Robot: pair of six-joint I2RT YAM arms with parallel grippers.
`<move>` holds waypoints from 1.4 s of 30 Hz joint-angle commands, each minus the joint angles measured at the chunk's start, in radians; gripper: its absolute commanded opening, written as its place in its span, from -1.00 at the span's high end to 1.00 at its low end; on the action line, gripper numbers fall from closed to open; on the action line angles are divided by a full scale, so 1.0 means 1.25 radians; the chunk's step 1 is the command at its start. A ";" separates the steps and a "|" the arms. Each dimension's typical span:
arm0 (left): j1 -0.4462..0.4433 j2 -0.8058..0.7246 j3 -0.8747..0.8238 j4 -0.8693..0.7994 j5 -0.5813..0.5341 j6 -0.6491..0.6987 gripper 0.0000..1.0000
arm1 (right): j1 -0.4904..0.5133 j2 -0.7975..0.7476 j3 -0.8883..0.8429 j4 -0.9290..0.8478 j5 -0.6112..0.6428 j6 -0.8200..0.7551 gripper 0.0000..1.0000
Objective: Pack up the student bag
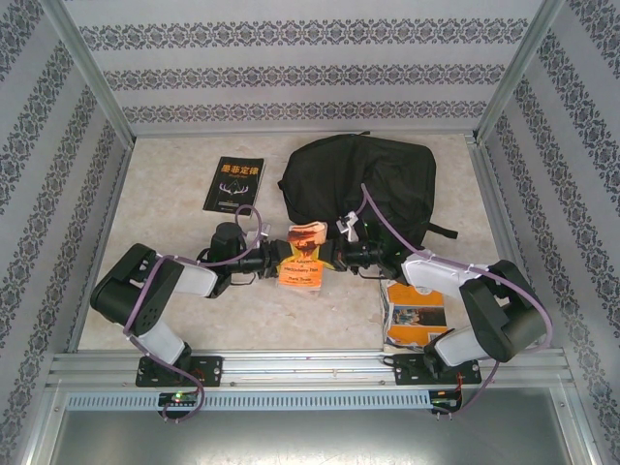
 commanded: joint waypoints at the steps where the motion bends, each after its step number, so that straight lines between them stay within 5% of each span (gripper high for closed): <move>1: -0.001 0.000 -0.003 0.125 0.028 -0.049 0.53 | -0.010 0.004 0.001 0.028 0.004 -0.014 0.88; 5: 0.001 -0.038 0.001 0.092 0.030 -0.041 0.89 | -0.023 -0.012 0.013 -0.073 0.057 -0.066 0.22; 10: 0.001 -0.133 0.028 -0.037 0.026 0.020 0.99 | -0.038 -0.034 0.022 -0.139 0.086 -0.107 -0.30; 17: 0.001 -0.188 0.043 -0.010 0.044 -0.011 1.00 | -0.041 -0.011 0.008 0.035 -0.026 0.007 -0.50; 22: 0.001 -0.177 0.032 0.032 0.045 -0.040 1.00 | -0.017 -0.016 0.022 0.157 -0.051 0.090 -0.30; 25: 0.001 -0.184 0.028 0.007 0.030 -0.032 0.96 | -0.017 -0.044 0.015 0.152 -0.016 0.097 0.14; 31: 0.009 -0.228 0.001 -0.018 -0.052 -0.040 0.14 | -0.017 -0.137 -0.040 0.155 0.149 0.167 0.98; 36: 0.009 -0.202 -0.009 0.134 -0.098 -0.142 -0.13 | 0.053 -0.211 -0.046 0.150 0.350 0.214 1.00; 42: 0.008 -0.222 -0.025 0.155 -0.130 -0.157 -0.17 | 0.059 -0.252 -0.058 0.155 0.486 0.245 1.00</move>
